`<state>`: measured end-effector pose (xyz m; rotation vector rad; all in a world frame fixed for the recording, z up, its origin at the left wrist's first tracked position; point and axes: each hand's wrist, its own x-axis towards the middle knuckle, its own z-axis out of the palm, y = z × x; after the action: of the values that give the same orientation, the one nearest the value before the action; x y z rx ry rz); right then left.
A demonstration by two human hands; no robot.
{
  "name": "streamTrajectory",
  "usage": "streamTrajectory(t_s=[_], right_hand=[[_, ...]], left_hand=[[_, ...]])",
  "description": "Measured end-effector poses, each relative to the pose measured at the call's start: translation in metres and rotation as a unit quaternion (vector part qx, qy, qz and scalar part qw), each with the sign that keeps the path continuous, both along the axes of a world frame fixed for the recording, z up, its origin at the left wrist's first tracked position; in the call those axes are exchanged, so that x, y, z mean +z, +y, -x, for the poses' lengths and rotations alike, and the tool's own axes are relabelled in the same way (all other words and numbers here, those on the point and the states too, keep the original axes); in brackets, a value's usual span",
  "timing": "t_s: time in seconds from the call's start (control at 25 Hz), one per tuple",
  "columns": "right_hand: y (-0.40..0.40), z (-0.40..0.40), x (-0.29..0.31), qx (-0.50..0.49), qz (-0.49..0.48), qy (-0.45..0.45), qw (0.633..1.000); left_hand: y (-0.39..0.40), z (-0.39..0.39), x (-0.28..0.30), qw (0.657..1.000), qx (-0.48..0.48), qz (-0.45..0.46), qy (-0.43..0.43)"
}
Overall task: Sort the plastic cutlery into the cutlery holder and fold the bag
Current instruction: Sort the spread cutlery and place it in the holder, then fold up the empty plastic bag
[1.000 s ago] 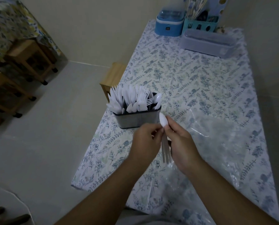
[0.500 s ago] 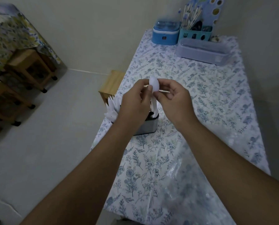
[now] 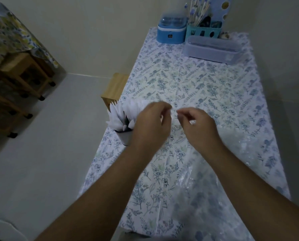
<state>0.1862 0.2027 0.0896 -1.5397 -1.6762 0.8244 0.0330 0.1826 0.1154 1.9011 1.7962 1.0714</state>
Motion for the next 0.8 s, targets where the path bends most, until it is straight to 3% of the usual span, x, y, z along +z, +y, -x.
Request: streamTrajectory(t_s=[0.08,0.16,0.28,0.36,0.44,0.56,0.68,0.8], right_hand=[[-0.034,-0.037,-0.022,-0.024,-0.021,-0.079,0.996],[-0.076,-0.078,-0.06,-0.09,-0.029,-0.18,0.979],[-0.147,-0.121,-0.113,-0.088,0.121,-0.255,0.955],[-0.184,-0.133,-0.13,-0.023,0.2,-0.277,0.94],[-0.191,-0.14,-0.127,-0.002,0.211,-0.278,0.937],[-0.156,-0.14,-0.107,-0.036,0.156,-0.249,0.955],[-0.107,-0.15,-0.096,0.029,0.21,-0.257,0.943],[-0.07,-0.169,-0.096,0.004,0.325,-0.255,0.911]], left_hand=[[-0.024,-0.03,-0.029,0.996,-0.084,0.013,0.007],[-0.048,-0.059,-0.078,0.975,-0.195,0.094,0.045],[-0.09,-0.071,-0.158,0.904,-0.301,0.213,0.216],[-0.121,-0.056,-0.186,0.888,-0.296,0.206,0.286],[-0.128,-0.055,-0.183,0.899,-0.272,0.184,0.288],[-0.091,-0.084,-0.152,0.916,-0.28,0.137,0.252],[-0.034,-0.117,-0.145,0.866,-0.336,0.212,0.305],[0.012,-0.127,-0.153,0.795,-0.34,0.345,0.364]])
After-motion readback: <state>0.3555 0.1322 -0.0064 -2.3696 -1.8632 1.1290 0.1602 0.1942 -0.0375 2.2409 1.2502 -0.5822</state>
